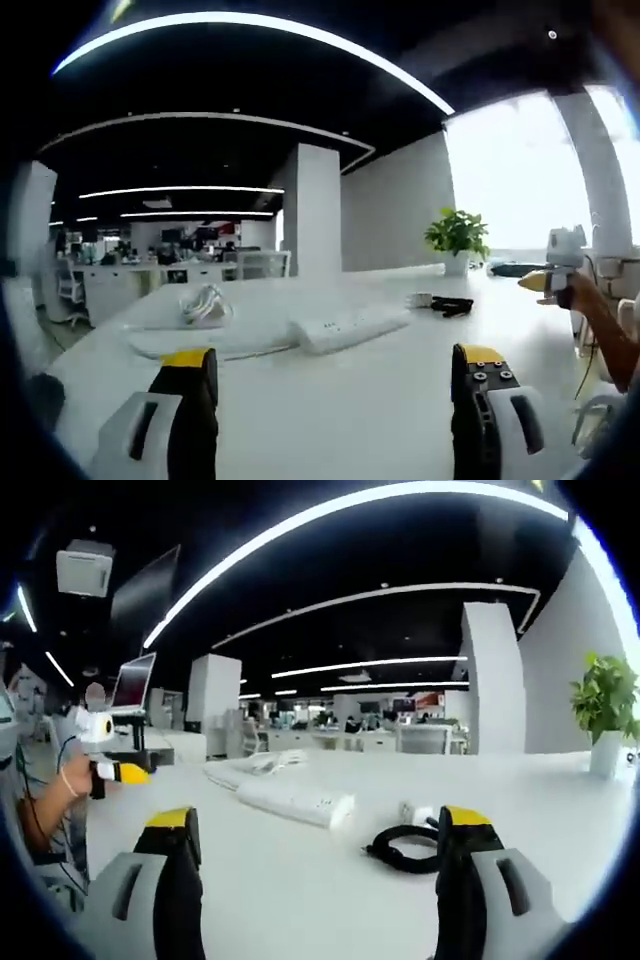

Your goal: Straighten the power strip on the desk, plug the charger into it

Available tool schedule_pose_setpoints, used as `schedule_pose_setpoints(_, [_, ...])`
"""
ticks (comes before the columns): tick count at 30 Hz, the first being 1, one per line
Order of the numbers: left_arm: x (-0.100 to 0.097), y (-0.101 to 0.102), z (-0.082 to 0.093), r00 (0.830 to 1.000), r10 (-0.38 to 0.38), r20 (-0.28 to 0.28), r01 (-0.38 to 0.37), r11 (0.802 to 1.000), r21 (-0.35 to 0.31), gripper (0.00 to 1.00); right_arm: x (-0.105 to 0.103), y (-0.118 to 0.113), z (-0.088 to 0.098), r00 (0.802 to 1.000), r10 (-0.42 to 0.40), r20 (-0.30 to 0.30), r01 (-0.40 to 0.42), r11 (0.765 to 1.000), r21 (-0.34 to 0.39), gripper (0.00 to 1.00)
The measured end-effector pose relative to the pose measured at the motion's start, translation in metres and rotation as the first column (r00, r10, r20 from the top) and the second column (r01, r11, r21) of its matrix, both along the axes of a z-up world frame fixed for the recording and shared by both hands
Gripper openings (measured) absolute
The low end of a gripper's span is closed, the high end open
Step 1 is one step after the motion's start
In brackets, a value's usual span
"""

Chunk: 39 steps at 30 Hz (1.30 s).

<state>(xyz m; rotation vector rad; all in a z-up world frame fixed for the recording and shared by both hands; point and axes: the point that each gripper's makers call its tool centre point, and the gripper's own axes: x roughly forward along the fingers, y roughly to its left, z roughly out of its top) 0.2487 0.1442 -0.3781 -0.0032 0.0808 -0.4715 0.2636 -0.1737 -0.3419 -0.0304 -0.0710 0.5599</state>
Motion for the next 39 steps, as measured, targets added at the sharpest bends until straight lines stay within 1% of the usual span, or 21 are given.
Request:
schedule_pose_setpoints(2, [-0.006, -0.001, -0.007, 1.000, 0.003, -0.029, -0.001, 0.999, 0.050, 0.97, 0.000, 0.000, -0.003, 1.000, 0.001, -0.016, -0.001, 1.000, 0.025, 0.98])
schedule_pose_setpoints(3, [-0.008, -0.003, -0.009, 1.000, -0.002, -0.026, 0.003, 0.998, 0.070, 0.98, 0.002, -0.001, -0.007, 0.999, -0.003, -0.037, 0.004, 0.999, 0.033, 0.97])
schedule_pose_setpoints(6, [-0.010, -0.007, -0.011, 0.999, -0.012, -0.030, 0.013, 0.998, 0.061, 0.98, 0.006, -0.002, -0.013, 0.998, -0.006, -0.055, 0.008, 1.000, 0.021, 0.95])
schedule_pose_setpoints(10, [-0.013, -0.013, -0.008, 0.999, -0.042, -0.029, 0.043, 0.999, 0.006, 0.98, 0.012, -0.001, -0.017, 0.998, -0.004, -0.059, 0.003, 1.000, -0.018, 0.95])
schedule_pose_setpoints(13, [-0.012, -0.013, -0.008, 0.999, -0.041, -0.026, 0.041, 0.999, -0.001, 0.97, 0.018, -0.002, -0.020, 0.998, -0.003, -0.064, 0.000, 0.999, -0.047, 0.95])
schedule_pose_setpoints(15, [-0.012, -0.012, -0.008, 0.999, -0.034, -0.027, 0.034, 0.999, 0.000, 0.97, 0.025, -0.003, -0.021, 0.999, 0.000, -0.045, -0.003, 0.998, -0.069, 0.95])
schedule_pose_setpoints(18, [-0.013, -0.012, -0.007, 0.999, -0.036, -0.027, 0.036, 0.999, 0.000, 0.97, 0.035, -0.005, -0.022, 0.999, 0.011, -0.038, -0.014, 0.997, -0.079, 0.93])
schedule_pose_setpoints(22, [-0.014, -0.013, -0.006, 0.999, -0.035, -0.023, 0.035, 0.999, -0.004, 0.95, 0.048, -0.010, -0.028, 0.996, 0.037, -0.085, -0.042, 0.997, -0.062, 0.88])
schedule_pose_setpoints(25, [-0.016, -0.016, -0.009, 0.999, -0.038, -0.030, 0.038, 0.999, 0.002, 0.94, 0.055, -0.011, -0.028, 0.995, 0.053, -0.090, -0.059, 0.996, -0.067, 0.88])
schedule_pose_setpoints(29, [-0.018, -0.020, -0.008, 0.998, -0.046, -0.030, 0.046, 0.999, -0.005, 0.94, 0.068, -0.014, -0.033, 0.991, 0.055, -0.120, -0.067, 0.993, -0.100, 0.83])
schedule_pose_setpoints(34, [-0.019, -0.021, -0.006, 0.999, -0.039, -0.023, 0.039, 0.999, -0.012, 0.94, 0.082, -0.014, -0.042, 0.986, 0.059, -0.153, -0.079, 0.989, -0.126, 0.78])
schedule_pose_setpoints(37, [-0.021, -0.023, -0.005, 0.999, -0.040, -0.023, 0.040, 0.999, -0.006, 0.94, 0.087, -0.015, -0.047, 0.982, 0.061, -0.179, -0.089, 0.984, -0.154, 0.75])
schedule_pose_setpoints(39, [-0.022, -0.024, -0.004, 0.999, -0.046, -0.018, 0.046, 0.999, 0.002, 0.94, 0.090, -0.015, -0.048, 0.981, 0.064, -0.184, -0.097, 0.979, -0.177, 0.73])
